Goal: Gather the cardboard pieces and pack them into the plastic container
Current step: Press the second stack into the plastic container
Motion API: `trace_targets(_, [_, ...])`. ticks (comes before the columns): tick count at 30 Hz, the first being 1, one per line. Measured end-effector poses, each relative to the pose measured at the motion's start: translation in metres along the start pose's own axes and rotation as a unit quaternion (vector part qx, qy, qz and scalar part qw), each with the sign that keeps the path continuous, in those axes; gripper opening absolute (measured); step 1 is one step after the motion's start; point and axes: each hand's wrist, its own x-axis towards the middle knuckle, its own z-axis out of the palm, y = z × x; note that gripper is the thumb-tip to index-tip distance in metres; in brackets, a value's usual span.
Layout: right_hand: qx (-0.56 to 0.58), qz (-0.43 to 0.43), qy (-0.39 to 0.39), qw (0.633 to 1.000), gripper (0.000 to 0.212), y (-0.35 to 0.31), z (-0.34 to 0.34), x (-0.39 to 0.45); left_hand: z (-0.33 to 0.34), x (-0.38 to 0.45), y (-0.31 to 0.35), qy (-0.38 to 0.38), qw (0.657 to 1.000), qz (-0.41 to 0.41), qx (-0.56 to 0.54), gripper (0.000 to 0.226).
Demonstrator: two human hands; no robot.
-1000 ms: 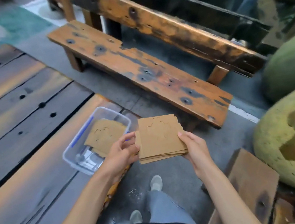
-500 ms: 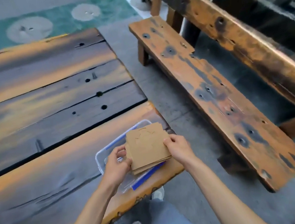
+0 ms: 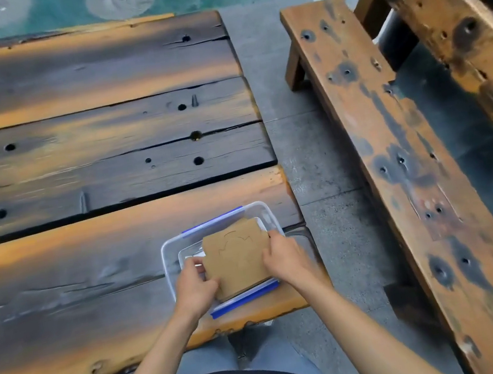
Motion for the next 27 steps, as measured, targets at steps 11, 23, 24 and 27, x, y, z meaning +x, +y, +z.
trace_targets(11, [-0.058, -0.101, 0.039, 0.992, 0.047, -0.015, -0.012, 0.002, -0.009, 0.015, 0.010, 0.007, 0.993, 0.031, 0.111, 0.047])
trace_targets(23, [-0.298, -0.261, -0.097, 0.913, 0.076, -0.066, -0.009, 0.053, -0.013, 0.065, 0.027, -0.067, 0.980, 0.075, 0.173, 0.045])
trace_targets(24, [-0.311, -0.252, -0.115, 0.909, 0.083, -0.069, -0.010, 0.058, -0.013, 0.069, 0.027, -0.077, 0.979, 0.075, 0.175, 0.047])
trace_targets(27, [-0.324, -0.244, -0.154, 0.901, 0.098, -0.073, -0.012, 0.065, -0.012, 0.074, 0.026, -0.113, 0.971, 0.081, 0.196, 0.049])
